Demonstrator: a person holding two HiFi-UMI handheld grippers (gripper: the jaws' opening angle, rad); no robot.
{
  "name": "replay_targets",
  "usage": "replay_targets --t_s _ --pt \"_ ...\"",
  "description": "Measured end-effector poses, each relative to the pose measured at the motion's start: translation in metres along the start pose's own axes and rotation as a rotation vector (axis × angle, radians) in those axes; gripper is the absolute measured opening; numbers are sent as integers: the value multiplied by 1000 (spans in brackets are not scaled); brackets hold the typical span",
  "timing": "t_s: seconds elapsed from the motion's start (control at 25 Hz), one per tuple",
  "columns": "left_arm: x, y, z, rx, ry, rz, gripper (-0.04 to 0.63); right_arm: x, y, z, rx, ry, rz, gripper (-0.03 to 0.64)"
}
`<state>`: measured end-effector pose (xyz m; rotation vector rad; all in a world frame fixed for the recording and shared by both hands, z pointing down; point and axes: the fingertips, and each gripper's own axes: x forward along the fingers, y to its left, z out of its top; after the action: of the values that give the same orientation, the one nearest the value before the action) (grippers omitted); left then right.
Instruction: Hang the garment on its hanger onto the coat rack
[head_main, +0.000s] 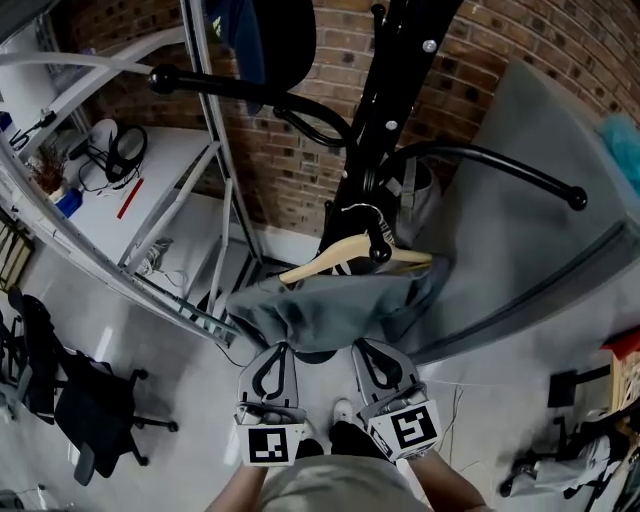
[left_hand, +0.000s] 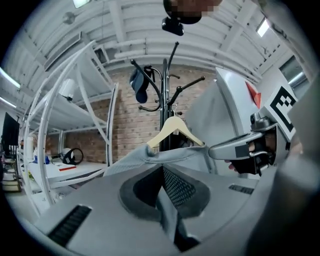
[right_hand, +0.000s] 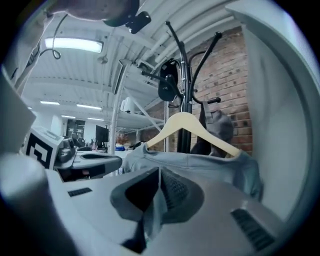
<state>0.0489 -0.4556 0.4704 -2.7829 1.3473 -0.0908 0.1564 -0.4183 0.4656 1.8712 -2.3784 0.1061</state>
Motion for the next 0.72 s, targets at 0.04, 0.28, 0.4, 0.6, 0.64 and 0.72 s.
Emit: replay_targets --t_s 0.04,0.28,0.4,0.6,0.64,0.72 --pt "-1 -2 -1 -1 0 -10 3 -3 -1 0 25 1 -2 29" --pt "-17 -17 -1 51 -27 -63 3 -25 6 0 64 -15 -26 29" --pt "-26 -24 8 109 -62 -99 3 -33 12 -3 66 -10 -30 29" --pt "-38 -20 12 66 -62 -97 3 -43 23 0 67 -19 -38 29" --pt "-40 -17 12 21 -56 -83 3 -44 24 0 75 -17 -37 29" --pt "-43 -14 14 -2 -57 -74 3 -47 26 2 95 -14 -34 29"
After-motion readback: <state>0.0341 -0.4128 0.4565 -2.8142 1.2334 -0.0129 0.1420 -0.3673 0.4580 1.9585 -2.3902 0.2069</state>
